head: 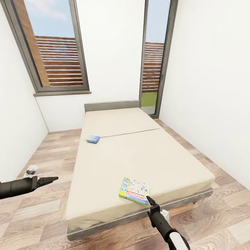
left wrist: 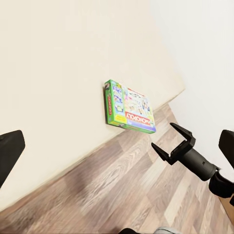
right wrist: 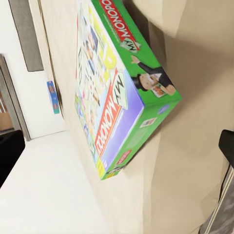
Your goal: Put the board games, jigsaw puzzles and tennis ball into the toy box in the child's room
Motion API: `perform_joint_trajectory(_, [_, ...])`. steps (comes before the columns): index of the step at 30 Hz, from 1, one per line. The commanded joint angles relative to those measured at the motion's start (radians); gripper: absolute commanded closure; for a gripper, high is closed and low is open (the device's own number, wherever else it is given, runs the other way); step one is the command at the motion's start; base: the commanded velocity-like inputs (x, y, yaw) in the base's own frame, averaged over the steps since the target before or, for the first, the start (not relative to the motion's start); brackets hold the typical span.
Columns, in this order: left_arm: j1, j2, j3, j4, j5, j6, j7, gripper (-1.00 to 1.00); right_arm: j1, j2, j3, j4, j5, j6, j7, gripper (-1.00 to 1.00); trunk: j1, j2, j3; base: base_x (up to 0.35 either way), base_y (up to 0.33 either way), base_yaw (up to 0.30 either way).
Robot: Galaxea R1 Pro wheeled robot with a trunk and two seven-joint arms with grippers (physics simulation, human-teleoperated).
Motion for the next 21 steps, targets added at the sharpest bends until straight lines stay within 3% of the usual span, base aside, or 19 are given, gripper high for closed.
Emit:
perform_joint_trajectory(1, [-0.001,0.0,0.001,-0.001,-0.006,0.01,-0.009,-1.0,-0.001,0.001,-0.006,0.0,-0.007,0.009,0.001,-1.0,0.0,0.0,-0.001,0.0,0.0,0.0])
perform_joint_trajectory(9, [0.0,0.006,-0.001,-0.001,0.08,0.01,-0.009,-1.0,-0.001,0.001,-0.007,0.0,-0.007,0.009,0.002,-1.0,0.004,-0.007,-0.004,0.0,0.0,0.0])
perform_joint_trajectory(18, [0.001,0.018,-0.003,-0.001,0.108,0.01,-0.009,-1.0,-0.001,0.001,-0.007,0.0,-0.007,0.009,0.011,-1.0,0.038,-0.07,-0.032,0.0,0.0,0.0])
perform_joint_trajectory(21, [0.001,0.02,-0.003,-0.001,0.11,0.01,-0.009,-1.0,-0.001,0.001,-0.007,0.0,-0.007,0.009,0.014,-1.0,0.038,-0.07,-0.032,0.0,0.0,0.0])
